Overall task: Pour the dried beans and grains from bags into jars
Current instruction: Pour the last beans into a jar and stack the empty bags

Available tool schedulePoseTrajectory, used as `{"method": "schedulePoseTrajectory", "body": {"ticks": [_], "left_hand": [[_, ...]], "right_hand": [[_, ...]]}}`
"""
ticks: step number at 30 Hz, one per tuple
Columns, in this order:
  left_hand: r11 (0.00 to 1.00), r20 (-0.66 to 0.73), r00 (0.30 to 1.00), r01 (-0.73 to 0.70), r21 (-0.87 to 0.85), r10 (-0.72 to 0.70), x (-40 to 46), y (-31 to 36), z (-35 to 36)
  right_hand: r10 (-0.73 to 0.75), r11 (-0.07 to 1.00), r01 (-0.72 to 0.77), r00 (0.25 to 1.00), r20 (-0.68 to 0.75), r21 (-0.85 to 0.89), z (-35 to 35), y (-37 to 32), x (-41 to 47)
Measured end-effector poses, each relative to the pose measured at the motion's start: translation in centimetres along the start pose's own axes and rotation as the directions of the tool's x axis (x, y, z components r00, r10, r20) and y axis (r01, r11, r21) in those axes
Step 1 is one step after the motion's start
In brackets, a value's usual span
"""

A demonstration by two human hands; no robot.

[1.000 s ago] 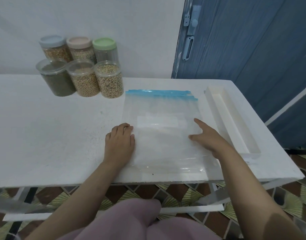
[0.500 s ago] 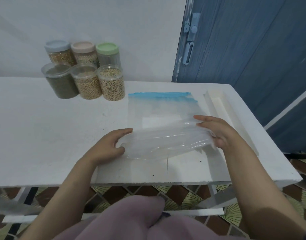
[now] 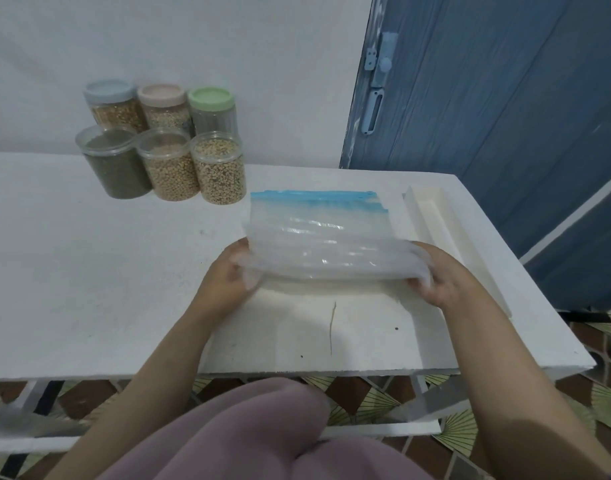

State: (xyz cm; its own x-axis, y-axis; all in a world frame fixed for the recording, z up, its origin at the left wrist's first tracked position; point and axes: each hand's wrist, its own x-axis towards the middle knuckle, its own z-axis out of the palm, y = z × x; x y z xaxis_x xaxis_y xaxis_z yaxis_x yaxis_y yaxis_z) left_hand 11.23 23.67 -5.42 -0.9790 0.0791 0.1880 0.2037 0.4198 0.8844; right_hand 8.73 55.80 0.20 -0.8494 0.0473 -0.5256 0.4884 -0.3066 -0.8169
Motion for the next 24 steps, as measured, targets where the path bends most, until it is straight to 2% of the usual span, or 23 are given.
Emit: {"method": "schedulePoseTrajectory", "body": {"ticks": [2,3,5,7,8,9,11,14,17,19,21,24], "left_hand": [[0.987,-0.12,0.981,0.147,-0.061,-0.153,1.3,1.2,0.2],[0.979,-0.157,0.967,0.188,-0.082,-0.199,2.3,1.2,0.2],[0.966,-0.196,0.954,0.195,-0.169,-0.227,4.0,1.8,0.0],[0.957,-0.234,0.939,0.206,-0.207,-0.252,5.5,1.8,-0.2],[0.951,-0.25,0.928,0.225,-0.21,-0.275,6.2,1.6,-0.2],[0.945,-0.256,0.918,0.256,-0.204,-0.304,6.8,1.3,-0.2],[0.929,-0.256,0.896,0.33,-0.166,-0.364,8.1,0.5,-0.2],[0.906,-0.271,0.866,0.414,-0.085,-0.421,9.1,-0.2,-0.1],[0.898,-0.292,0.856,0.44,-0.019,-0.426,9.5,-0.4,0.3],[0.887,-0.296,0.848,0.461,0.003,-0.44,9.6,-0.5,0.6],[0.885,-0.303,0.838,0.463,-0.045,-0.453,9.6,-0.4,0.9],[0.919,-0.303,0.874,0.395,-0.01,-0.379,9.1,-0.3,1.5]], "right_hand": [[-0.021,0.979,0.008,0.998,0.061,0.202,-0.2,0.0,-0.1],[-0.042,0.977,0.022,0.995,0.093,0.214,-0.4,-0.1,-0.1],[-0.096,0.99,0.077,0.982,0.161,0.118,-0.4,-0.4,-0.5],[-0.126,0.985,0.143,0.978,0.165,-0.099,-0.3,-0.5,-0.3],[-0.149,0.942,0.184,0.979,0.14,-0.282,-0.2,-0.4,-0.2],[-0.206,0.854,0.224,0.974,0.089,-0.469,-0.2,-0.3,0.2],[-0.371,0.703,0.282,0.929,0.002,-0.653,0.0,-0.3,1.1],[-0.503,0.662,0.365,0.864,-0.028,-0.655,0.8,-0.5,3.0],[-0.576,0.611,0.344,0.811,-0.102,-0.713,2.0,-0.2,4.8],[-0.573,0.582,0.286,0.809,-0.134,-0.762,2.5,0.4,6.1],[-0.548,0.579,0.236,0.821,-0.158,-0.781,2.7,1.2,7.3],[-0.545,0.551,0.174,0.816,-0.193,-0.816,2.8,2.0,8.2]]}}
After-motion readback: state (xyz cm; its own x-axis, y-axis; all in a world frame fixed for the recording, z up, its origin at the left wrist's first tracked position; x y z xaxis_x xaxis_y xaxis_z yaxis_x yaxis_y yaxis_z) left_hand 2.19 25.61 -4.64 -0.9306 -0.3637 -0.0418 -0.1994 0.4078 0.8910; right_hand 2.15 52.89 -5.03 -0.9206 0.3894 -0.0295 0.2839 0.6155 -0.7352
